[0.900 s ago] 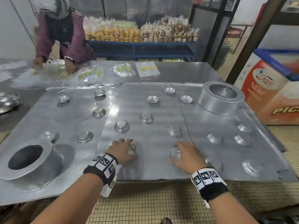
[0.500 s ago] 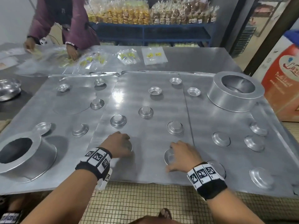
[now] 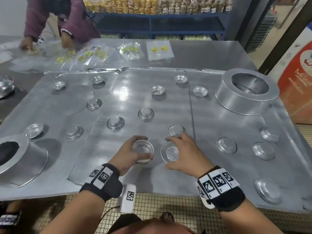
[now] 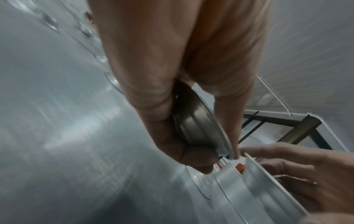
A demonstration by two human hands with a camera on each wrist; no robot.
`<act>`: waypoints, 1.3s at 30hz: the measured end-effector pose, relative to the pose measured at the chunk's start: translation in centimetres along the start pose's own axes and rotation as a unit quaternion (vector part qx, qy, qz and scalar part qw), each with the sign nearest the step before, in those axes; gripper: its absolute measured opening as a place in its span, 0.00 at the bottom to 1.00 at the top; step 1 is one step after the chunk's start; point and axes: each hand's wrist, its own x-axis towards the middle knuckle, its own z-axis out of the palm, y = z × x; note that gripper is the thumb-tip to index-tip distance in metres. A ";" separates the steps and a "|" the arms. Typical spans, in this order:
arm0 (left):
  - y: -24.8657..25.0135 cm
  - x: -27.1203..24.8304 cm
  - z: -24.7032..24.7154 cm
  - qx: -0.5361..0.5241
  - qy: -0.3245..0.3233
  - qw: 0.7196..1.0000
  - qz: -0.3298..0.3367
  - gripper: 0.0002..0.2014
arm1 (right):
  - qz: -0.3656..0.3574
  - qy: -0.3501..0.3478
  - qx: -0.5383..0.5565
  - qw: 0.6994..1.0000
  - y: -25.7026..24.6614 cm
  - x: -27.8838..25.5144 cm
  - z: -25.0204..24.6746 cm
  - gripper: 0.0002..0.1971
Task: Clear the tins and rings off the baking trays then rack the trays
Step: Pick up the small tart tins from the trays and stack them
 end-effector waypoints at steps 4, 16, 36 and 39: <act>-0.6 0.3 0.9 -0.060 -0.033 0.998 -0.008 0.25 | -0.003 0.016 0.013 1.000 -1.0 0.3 -0.2 0.51; -0.5 1.1 1.9 -0.172 -0.111 0.976 -0.076 0.25 | 0.015 0.042 0.026 0.999 -3.8 1.2 1.8 0.49; -2.9 4.4 2.1 0.005 -0.208 0.978 -0.014 0.11 | 0.186 0.011 -0.020 0.982 -0.8 -1.9 3.3 0.52; -2.8 4.8 3.2 0.026 -0.234 0.972 -0.009 0.11 | 0.264 0.026 -0.043 0.963 2.6 -3.6 2.5 0.44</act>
